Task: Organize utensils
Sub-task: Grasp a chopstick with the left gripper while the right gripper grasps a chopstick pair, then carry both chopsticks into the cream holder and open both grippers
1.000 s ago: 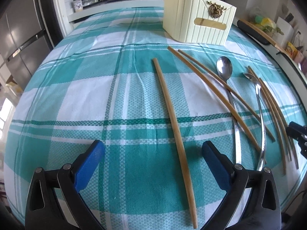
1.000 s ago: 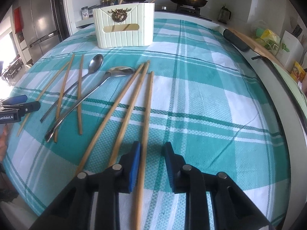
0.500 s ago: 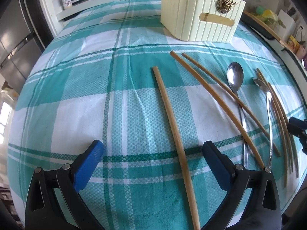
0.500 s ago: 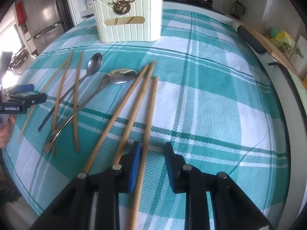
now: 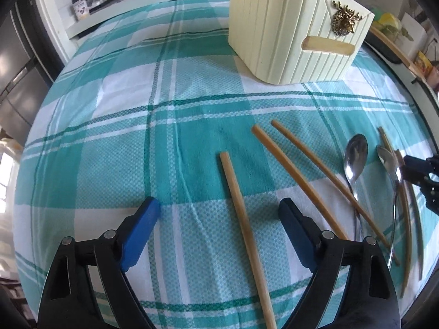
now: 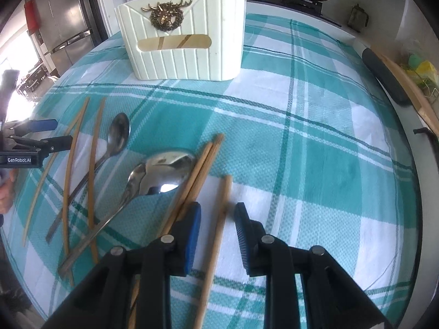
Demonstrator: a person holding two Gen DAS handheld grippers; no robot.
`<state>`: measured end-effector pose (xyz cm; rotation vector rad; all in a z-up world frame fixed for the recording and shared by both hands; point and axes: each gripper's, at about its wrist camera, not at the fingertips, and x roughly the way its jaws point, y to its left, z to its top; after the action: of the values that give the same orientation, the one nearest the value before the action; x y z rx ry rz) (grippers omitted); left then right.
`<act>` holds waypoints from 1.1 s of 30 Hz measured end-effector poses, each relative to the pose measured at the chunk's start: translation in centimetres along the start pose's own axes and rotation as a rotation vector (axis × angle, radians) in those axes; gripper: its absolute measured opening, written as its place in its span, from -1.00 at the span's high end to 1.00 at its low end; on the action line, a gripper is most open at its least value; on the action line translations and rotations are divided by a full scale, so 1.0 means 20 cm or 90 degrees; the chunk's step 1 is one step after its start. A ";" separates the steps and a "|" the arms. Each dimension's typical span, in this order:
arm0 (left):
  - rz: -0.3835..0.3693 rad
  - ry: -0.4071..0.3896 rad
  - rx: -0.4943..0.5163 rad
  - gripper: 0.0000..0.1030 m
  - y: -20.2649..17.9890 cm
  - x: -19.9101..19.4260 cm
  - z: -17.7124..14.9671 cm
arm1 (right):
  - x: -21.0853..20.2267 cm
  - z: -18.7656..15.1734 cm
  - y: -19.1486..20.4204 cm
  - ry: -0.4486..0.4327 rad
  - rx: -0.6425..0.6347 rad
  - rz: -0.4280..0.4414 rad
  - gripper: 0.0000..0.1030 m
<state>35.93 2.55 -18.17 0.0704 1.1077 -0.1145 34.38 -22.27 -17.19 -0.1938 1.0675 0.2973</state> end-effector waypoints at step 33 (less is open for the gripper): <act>-0.110 -0.254 -0.024 0.91 0.06 -0.83 -0.03 | -0.79 0.06 -0.02 -0.249 0.070 0.086 0.87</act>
<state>28.21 4.67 -3.46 -0.0791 0.7147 -0.2510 28.42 -24.69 -2.68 0.0355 0.7065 0.3793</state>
